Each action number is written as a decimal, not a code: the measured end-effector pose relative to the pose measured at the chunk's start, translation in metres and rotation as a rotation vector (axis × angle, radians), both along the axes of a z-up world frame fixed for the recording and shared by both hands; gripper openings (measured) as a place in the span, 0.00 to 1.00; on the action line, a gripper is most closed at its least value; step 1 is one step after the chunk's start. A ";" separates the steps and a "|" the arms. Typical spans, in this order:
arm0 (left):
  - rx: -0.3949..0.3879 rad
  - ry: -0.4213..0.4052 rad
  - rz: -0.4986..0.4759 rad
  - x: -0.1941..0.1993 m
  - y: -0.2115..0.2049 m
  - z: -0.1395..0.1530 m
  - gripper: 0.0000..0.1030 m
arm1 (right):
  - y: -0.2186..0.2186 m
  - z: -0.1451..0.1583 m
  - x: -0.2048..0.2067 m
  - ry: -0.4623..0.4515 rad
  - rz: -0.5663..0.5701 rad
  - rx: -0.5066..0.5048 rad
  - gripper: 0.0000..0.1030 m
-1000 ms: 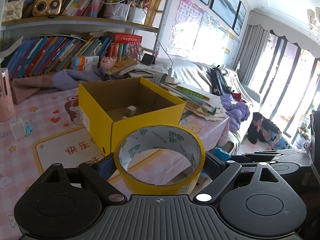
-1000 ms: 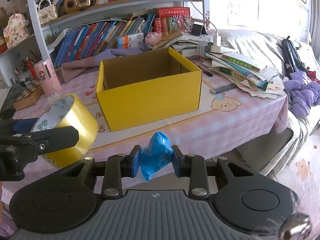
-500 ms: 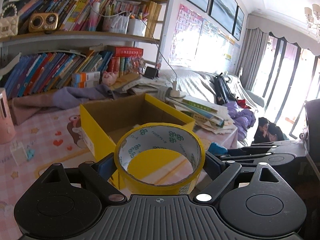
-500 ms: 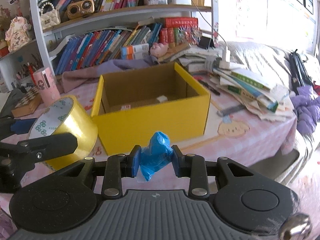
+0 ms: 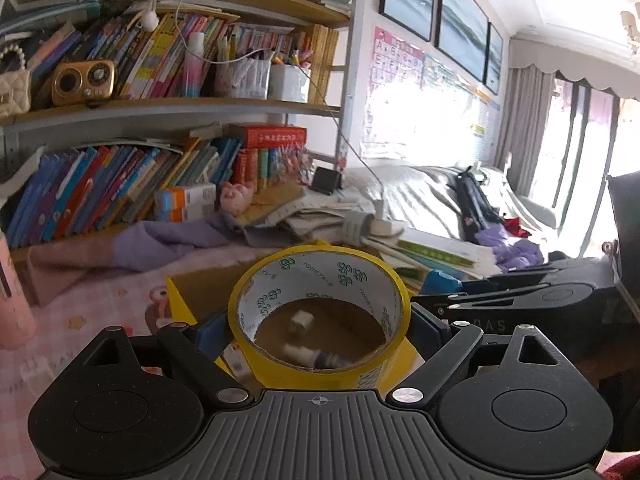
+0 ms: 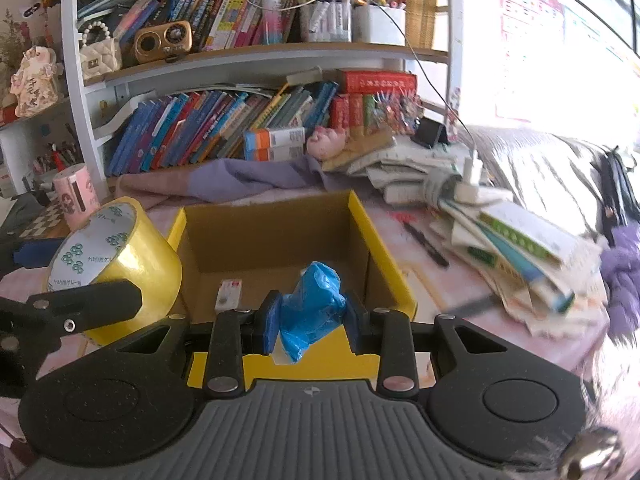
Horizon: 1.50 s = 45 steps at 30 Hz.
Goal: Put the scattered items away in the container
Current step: 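Lower the tape roll and blue bag into the yellow box and open both tools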
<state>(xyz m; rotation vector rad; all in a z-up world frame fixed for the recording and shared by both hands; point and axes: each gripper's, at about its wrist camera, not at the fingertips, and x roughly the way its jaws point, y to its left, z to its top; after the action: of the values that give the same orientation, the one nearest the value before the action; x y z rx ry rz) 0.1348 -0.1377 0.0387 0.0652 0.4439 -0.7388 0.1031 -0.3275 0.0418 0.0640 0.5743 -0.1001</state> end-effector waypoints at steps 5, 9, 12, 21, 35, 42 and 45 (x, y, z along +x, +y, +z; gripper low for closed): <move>0.044 0.003 0.057 0.021 -0.022 -0.005 0.89 | -0.021 0.000 0.037 0.007 0.062 -0.016 0.29; 0.101 0.016 0.109 0.040 -0.041 -0.013 0.89 | -0.035 -0.007 0.067 0.041 0.123 -0.018 0.29; 0.147 0.032 0.140 0.054 -0.052 -0.021 0.89 | -0.040 -0.015 0.088 0.073 0.181 -0.024 0.29; 0.317 0.075 0.168 0.078 -0.084 -0.046 0.89 | -0.044 -0.037 0.155 0.169 0.347 -0.085 0.29; 0.436 0.144 0.210 0.093 -0.106 -0.069 0.89 | -0.020 -0.068 0.214 0.323 0.544 -0.113 0.29; 0.434 0.162 0.231 0.095 -0.105 -0.070 0.89 | -0.016 -0.075 0.222 0.349 0.576 -0.114 0.29; 0.433 0.163 0.237 0.095 -0.104 -0.070 0.89 | -0.016 -0.074 0.224 0.350 0.580 -0.111 0.29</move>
<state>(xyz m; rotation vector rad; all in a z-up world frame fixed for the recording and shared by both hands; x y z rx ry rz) 0.2298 -0.2422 -0.0311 0.3542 0.7487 -0.4064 0.3270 -0.3438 -0.0325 -0.2326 0.9144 0.4288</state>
